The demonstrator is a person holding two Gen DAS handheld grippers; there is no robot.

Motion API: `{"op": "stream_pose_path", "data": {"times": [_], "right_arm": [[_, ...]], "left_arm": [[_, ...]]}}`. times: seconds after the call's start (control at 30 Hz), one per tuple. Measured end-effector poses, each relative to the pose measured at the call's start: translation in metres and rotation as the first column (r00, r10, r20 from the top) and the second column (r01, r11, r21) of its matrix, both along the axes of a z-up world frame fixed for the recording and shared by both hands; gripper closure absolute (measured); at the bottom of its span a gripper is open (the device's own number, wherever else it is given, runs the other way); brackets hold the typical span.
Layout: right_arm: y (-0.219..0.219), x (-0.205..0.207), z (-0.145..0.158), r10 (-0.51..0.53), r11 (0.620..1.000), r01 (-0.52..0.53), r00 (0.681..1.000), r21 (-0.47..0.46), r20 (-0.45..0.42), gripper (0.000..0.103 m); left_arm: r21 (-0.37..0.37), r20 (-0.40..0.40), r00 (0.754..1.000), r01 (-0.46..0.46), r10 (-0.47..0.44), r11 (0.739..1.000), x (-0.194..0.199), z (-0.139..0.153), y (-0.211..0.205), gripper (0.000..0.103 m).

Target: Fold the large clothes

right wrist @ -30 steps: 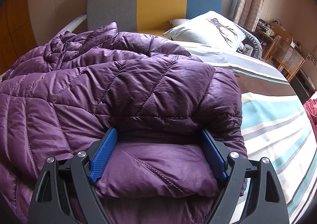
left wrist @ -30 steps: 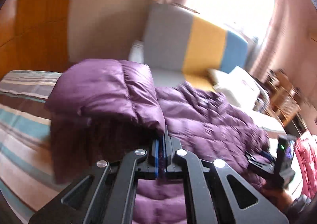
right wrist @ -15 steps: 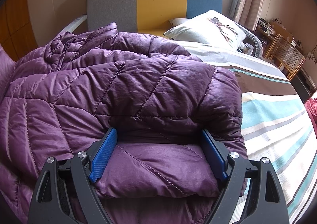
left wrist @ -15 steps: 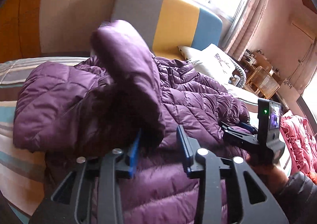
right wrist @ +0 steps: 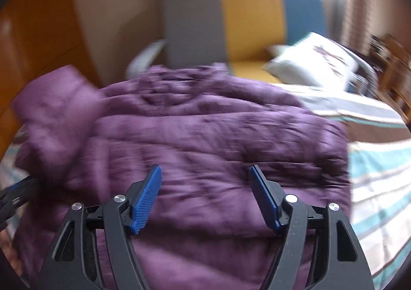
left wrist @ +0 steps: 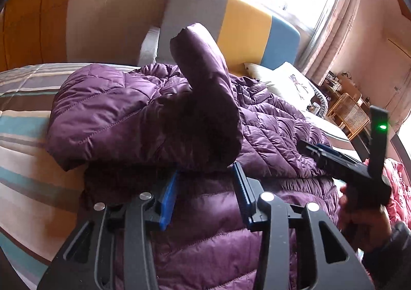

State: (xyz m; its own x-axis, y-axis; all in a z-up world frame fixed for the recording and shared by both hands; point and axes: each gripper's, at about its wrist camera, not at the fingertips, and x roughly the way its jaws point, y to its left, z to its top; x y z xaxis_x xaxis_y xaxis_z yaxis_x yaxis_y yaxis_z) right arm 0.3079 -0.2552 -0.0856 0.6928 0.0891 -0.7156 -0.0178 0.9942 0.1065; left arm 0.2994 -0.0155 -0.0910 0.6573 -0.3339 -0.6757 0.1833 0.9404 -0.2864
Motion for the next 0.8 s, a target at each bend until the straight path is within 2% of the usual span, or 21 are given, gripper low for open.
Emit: {"op": "stream_pose_path", "data": {"times": [0.1, 0.27, 0.6, 0.67, 0.77, 0.8], "right_arm": [[0.032, -0.005, 0.011, 0.097, 0.994, -0.098, 0.995, 0.049, 0.022, 0.035], [0.077, -0.009, 0.025, 0.199, 0.974, -0.204, 0.978, 0.097, 0.060, 0.035], [0.134, -0.011, 0.033, 0.231, 0.963, -0.241, 0.969, 0.122, 0.086, 0.035], [0.145, -0.004, 0.032, 0.227, 0.969, -0.233, 0.971, 0.086, 0.081, 0.040], [0.153, 0.008, 0.026, 0.205, 0.977, -0.208, 0.977, 0.054, 0.059, 0.054], [0.153, 0.012, 0.024, 0.196, 0.979, -0.199, 0.979, 0.045, 0.056, 0.065]], "left_arm": [[0.015, -0.027, 0.998, -0.053, 0.054, 0.998, 0.006, -0.003, 0.002, 0.063], [0.013, -0.021, 0.996, -0.082, 0.082, 0.997, 0.002, -0.002, 0.017, 0.063], [0.009, 0.013, 0.994, -0.109, 0.108, 0.994, 0.007, 0.012, 0.055, 0.063], [0.004, 0.000, 0.992, -0.129, 0.129, 0.992, 0.009, 0.010, 0.066, 0.063], [0.006, -0.019, 0.989, -0.146, 0.146, 0.989, 0.010, 0.003, 0.077, 0.063], [0.010, -0.021, 0.989, -0.144, 0.144, 0.990, 0.010, 0.001, 0.077, 0.063]]}}
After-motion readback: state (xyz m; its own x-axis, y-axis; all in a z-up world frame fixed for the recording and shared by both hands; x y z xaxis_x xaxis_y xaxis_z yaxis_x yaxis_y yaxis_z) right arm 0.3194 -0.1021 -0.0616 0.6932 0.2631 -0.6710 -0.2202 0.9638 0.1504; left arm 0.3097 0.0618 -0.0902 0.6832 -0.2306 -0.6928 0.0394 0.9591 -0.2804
